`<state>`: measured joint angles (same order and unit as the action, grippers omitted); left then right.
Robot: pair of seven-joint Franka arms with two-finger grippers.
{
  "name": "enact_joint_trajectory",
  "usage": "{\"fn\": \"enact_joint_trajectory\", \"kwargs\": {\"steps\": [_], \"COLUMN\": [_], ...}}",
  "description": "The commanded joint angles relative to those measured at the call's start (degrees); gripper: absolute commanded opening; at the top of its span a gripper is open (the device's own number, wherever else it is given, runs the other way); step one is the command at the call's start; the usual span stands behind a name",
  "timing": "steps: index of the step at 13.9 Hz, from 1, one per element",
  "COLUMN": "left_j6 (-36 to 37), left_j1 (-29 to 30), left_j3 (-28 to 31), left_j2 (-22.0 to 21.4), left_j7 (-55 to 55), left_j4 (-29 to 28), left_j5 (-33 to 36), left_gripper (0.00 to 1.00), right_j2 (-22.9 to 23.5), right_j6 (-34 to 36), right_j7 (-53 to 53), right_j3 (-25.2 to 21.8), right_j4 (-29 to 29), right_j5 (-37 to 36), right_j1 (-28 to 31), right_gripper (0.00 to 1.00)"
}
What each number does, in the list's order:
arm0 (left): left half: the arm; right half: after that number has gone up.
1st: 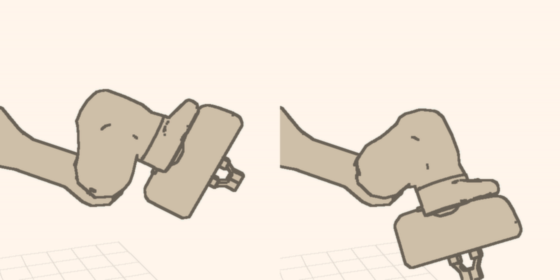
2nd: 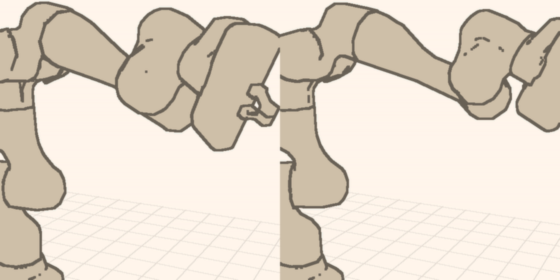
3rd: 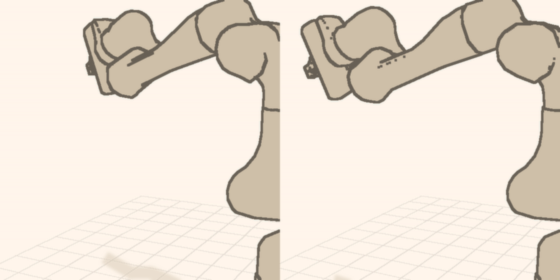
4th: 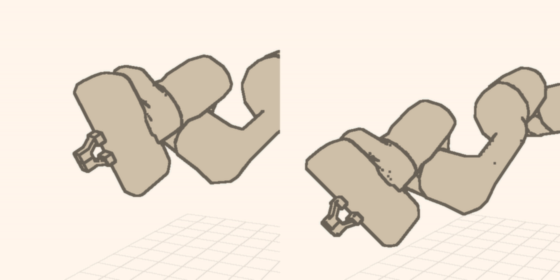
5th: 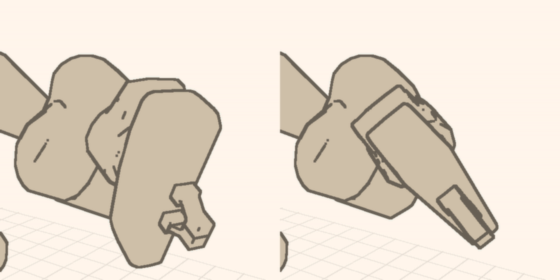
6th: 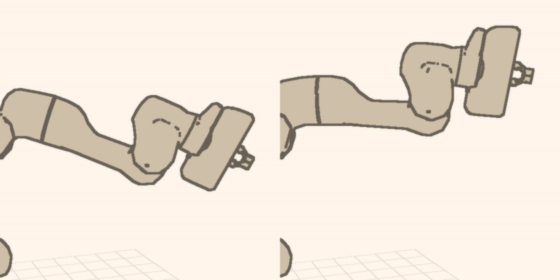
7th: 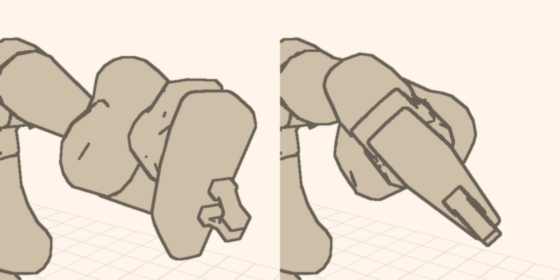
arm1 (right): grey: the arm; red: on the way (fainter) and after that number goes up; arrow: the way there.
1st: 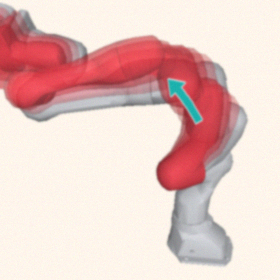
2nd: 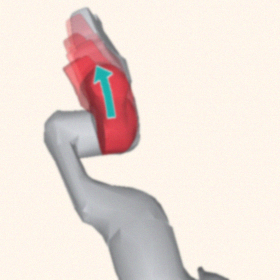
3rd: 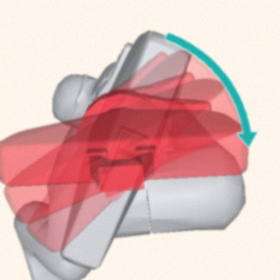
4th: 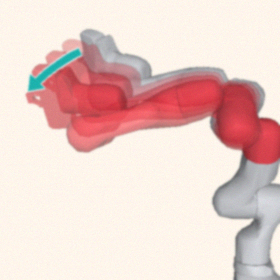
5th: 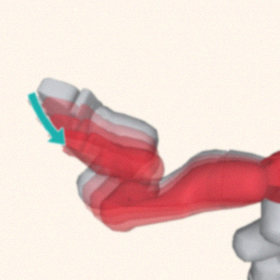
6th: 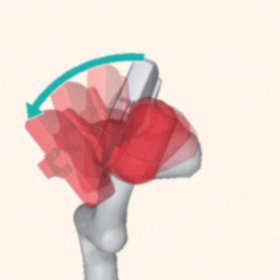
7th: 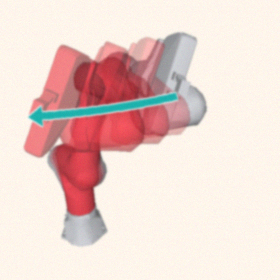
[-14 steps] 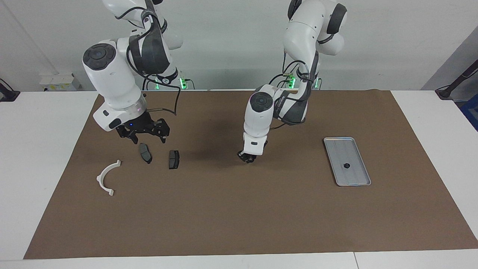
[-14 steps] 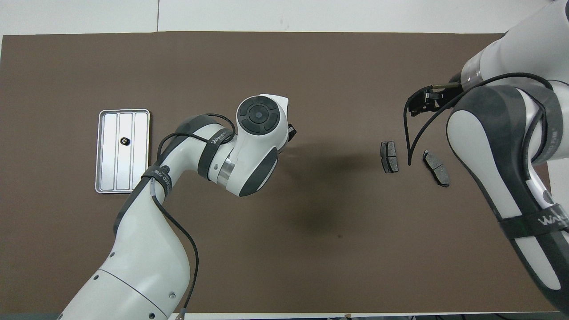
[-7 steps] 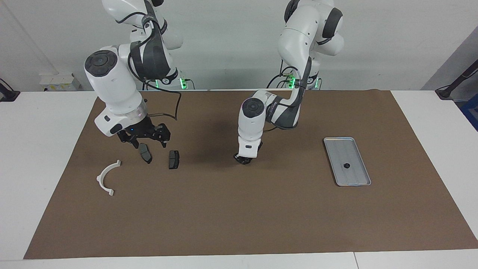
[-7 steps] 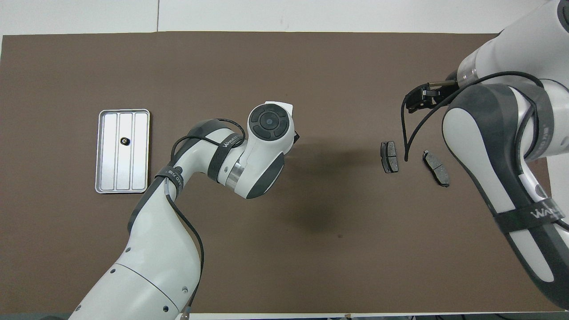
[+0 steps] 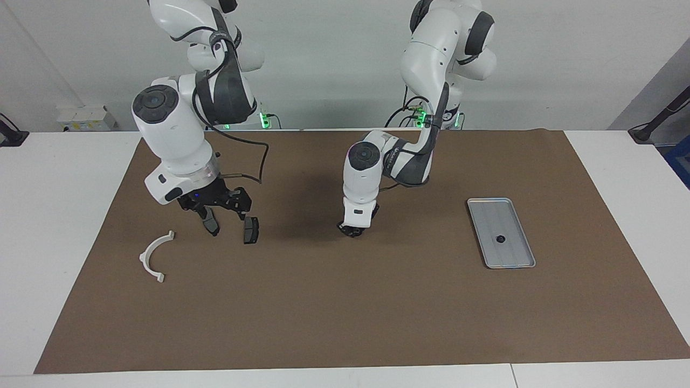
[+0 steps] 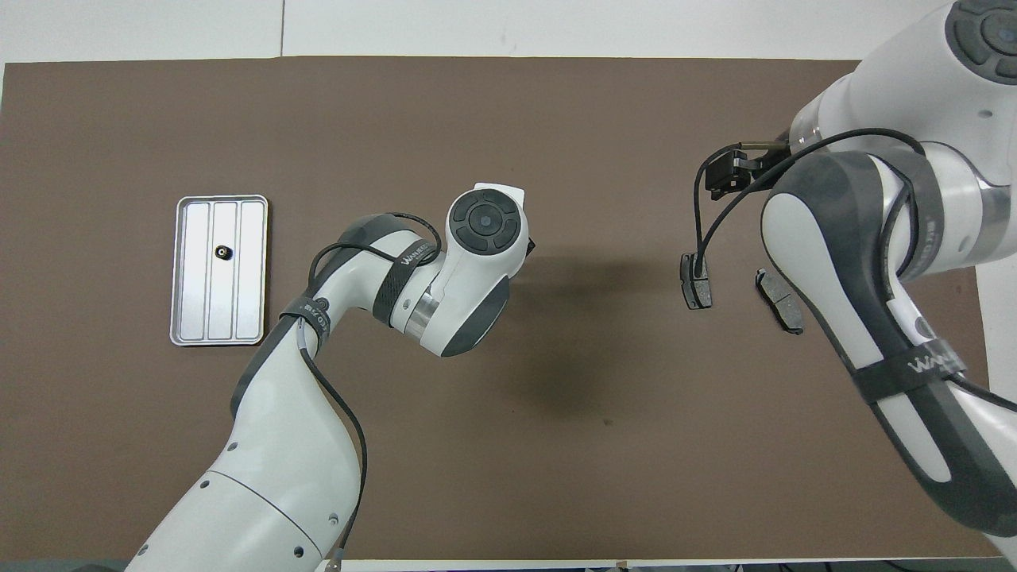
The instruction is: Place bearing gear from tray to pile
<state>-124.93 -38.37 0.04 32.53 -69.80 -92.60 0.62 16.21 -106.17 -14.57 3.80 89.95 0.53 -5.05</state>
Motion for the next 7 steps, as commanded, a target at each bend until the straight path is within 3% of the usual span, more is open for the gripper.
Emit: {"fn": "enact_joint_trajectory", "kwargs": {"steps": [1, 4, 7], "left_j6": [1.79, 6.08, 8.21], "left_j1": [-0.22, 5.73, 13.29], "left_j3": [1.54, 2.42, 2.42], "left_j2": [-0.62, -5.98, -9.75], "left_j7": [-1.13, 2.89, 18.77], "left_j4": [-0.22, -1.53, -5.38], "left_j5": [2.28, 2.37, 2.37], "left_gripper": [1.00, 1.00, 1.00], "right_j2": [2.33, 4.08, 7.06], "right_j6": [-1.67, -2.37, -4.12], "right_j7": [-5.18, -11.07, -20.02], "right_j3": [0.24, 0.33, 0.33], "right_j4": [-1.01, -2.14, -3.81], "right_j5": [-1.66, -2.55, -3.95], "right_j1": [-2.42, -5.40, -9.88], "right_gripper": [1.00, 1.00, 1.00]}}
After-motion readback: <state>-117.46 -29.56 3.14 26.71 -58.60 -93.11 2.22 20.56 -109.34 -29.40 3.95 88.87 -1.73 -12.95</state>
